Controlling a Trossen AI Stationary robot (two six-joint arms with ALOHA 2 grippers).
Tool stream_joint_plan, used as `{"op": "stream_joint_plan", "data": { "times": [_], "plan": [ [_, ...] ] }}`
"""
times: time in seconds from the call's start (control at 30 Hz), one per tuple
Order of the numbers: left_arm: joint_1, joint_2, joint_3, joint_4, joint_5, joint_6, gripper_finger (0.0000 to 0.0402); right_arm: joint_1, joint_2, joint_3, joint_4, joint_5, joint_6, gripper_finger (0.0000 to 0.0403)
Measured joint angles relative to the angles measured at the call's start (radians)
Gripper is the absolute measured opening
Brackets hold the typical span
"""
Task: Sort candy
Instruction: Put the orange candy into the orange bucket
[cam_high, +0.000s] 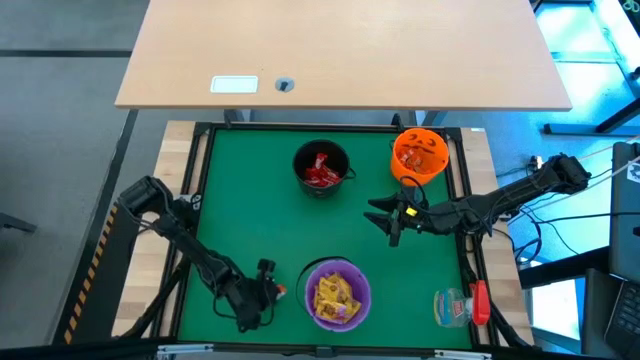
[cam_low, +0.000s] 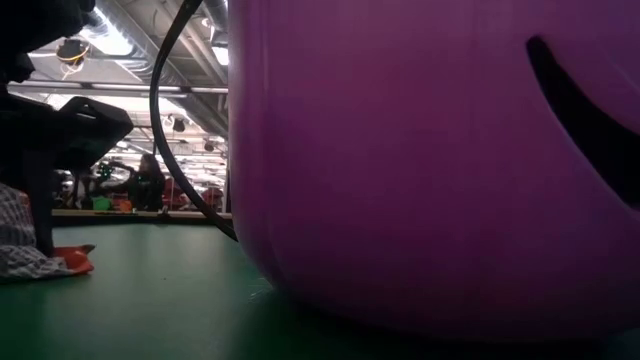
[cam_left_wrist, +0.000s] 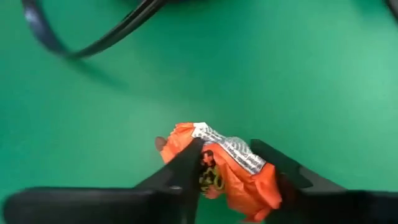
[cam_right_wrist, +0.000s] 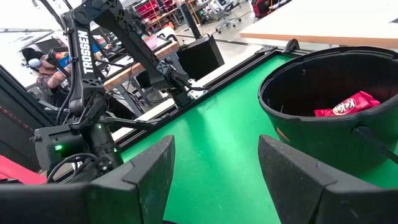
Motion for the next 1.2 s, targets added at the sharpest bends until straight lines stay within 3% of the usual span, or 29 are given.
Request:
{"op": "stream_joint_plan", "data": {
  "times": [0.23, 0.37, 0.57, 0.83, 1.0, 1.2],
  "plan": [
    [0.004, -0.138, -0.005, -0.141, -0.054, 0.035, 0.003, 0.0, 0.0, 0.0, 0.0, -0.008, 0.0, 0.023],
    [0.03, -0.276, -0.005, -0.189, -0.108, 0.098, 0.0026, 0.0, 0.0, 0.0, 0.002, -0.013, 0.0, 0.023],
    [0.135, -0.485, -0.004, -0.107, -0.2, 0.34, 0.0046, 0.0, 0.02, 0.0, 0.047, -0.055, -0.043, 0.023],
    [0.329, -0.543, -0.002, 0.191, -0.024, 0.686, 0.0048, -0.008, 0.187, 0.016, 0.455, -0.104, -0.199, 0.023],
    [0.417, -0.499, -0.002, 0.307, 0.046, 0.805, 0.0049, -0.046, 0.304, 0.111, 0.465, -0.201, -0.107, 0.023],
    [0.48, -0.454, -0.002, 0.371, 0.097, 0.839, 0.0049, -0.083, 0.441, 0.274, 0.405, -0.339, -0.092, 0.023]
  ]
}}
